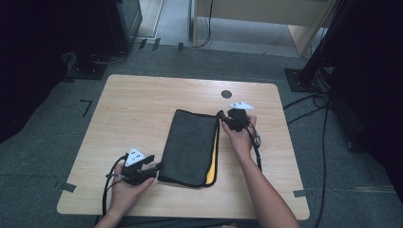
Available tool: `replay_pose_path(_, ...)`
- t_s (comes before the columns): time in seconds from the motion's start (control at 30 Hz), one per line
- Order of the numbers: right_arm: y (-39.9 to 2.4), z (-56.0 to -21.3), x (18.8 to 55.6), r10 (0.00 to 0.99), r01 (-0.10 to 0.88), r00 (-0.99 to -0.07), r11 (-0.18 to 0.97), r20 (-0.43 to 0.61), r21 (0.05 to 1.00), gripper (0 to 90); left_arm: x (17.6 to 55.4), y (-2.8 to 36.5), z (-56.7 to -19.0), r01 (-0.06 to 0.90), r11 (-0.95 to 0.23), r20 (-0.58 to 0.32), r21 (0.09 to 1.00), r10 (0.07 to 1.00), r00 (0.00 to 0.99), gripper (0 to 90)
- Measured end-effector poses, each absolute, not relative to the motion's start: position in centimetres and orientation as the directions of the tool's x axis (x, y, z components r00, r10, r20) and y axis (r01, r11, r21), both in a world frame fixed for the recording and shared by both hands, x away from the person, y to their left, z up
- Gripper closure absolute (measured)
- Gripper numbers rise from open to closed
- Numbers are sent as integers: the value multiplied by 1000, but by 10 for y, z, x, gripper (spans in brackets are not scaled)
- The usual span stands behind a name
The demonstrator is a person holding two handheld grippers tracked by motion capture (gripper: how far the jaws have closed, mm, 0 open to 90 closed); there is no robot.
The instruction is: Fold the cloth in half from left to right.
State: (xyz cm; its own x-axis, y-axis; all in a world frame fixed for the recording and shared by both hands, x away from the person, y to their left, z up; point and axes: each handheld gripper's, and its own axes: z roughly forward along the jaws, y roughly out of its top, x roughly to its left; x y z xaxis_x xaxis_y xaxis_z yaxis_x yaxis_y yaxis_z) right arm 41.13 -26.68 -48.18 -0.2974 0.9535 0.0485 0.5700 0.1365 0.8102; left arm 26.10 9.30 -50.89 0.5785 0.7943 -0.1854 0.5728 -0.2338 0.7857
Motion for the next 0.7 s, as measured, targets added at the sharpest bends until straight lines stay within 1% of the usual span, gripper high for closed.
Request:
replay_pose_path(0.07,-264,-479,392,943,560,-332,162,40,812,606,259,92,-507,571,-234,-187,787,791,582,492)
replay_pose_path(0.13,-259,-478,367,930,563,-363,170,57,809,607,257,92,-506,567,-240,-191,788,781,595,488)
replay_pose_path(0.23,-253,-481,334,912,561,-402,179,77,808,614,252,92,-507,557,-273,-166,784,773,613,480)
replay_pose_path(0.3,-248,-484,312,903,560,-422,190,80,806,622,251,94,-510,563,-273,-175,780,769,615,480)
replay_pose_path(0.37,-244,-491,291,895,572,-433,183,105,800,644,252,93,-511,571,-265,-191,777,765,615,480)
replay_pose_path(0.47,-239,-501,264,888,587,-443,185,121,788,669,250,92,-511,562,-279,-184,779,755,630,477)
replay_pose_path(0.6,-239,-497,234,881,611,-428,117,202,783,672,247,91,-511,555,-284,-181,782,749,638,473)
replay_pose_path(0.7,-238,-494,212,874,602,-437,108,213,791,678,245,90,-510,548,-292,-172,784,746,643,470)
